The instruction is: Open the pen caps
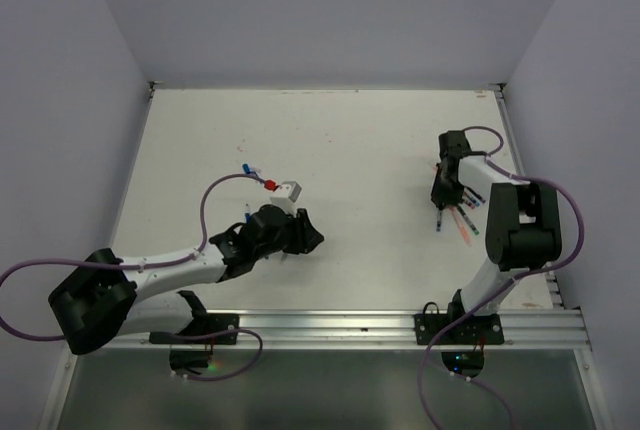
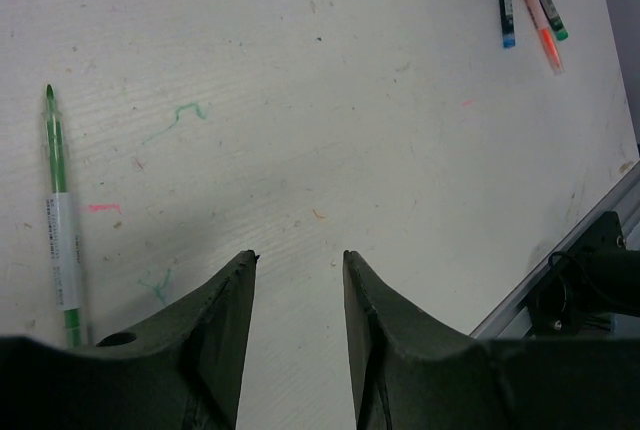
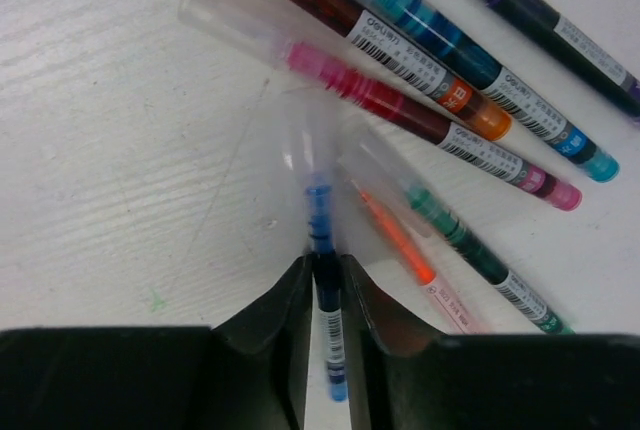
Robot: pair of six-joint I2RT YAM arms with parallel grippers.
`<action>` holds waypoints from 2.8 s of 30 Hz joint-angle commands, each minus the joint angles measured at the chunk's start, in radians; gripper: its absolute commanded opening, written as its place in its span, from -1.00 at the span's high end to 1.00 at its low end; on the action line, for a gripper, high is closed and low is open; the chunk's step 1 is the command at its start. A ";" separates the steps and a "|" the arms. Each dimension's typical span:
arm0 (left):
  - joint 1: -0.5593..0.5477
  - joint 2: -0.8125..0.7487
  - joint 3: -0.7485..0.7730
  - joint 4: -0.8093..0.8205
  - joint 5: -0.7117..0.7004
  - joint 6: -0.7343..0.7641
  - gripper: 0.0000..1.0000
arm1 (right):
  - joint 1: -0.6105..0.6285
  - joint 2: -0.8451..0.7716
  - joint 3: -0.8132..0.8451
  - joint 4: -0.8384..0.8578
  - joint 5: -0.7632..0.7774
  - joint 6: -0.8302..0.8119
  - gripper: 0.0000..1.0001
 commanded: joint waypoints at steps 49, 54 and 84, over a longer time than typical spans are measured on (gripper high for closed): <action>-0.005 -0.118 -0.068 0.153 0.095 -0.033 1.00 | 0.801 -0.419 -0.107 0.453 -0.217 0.558 0.24; -0.006 -0.167 -0.093 0.149 0.090 -0.027 1.00 | 0.801 -0.406 -0.058 0.399 -0.186 0.497 -0.25; -0.006 -0.303 -0.173 0.124 0.144 -0.030 1.00 | 0.777 -0.288 0.060 0.422 -0.202 0.369 0.51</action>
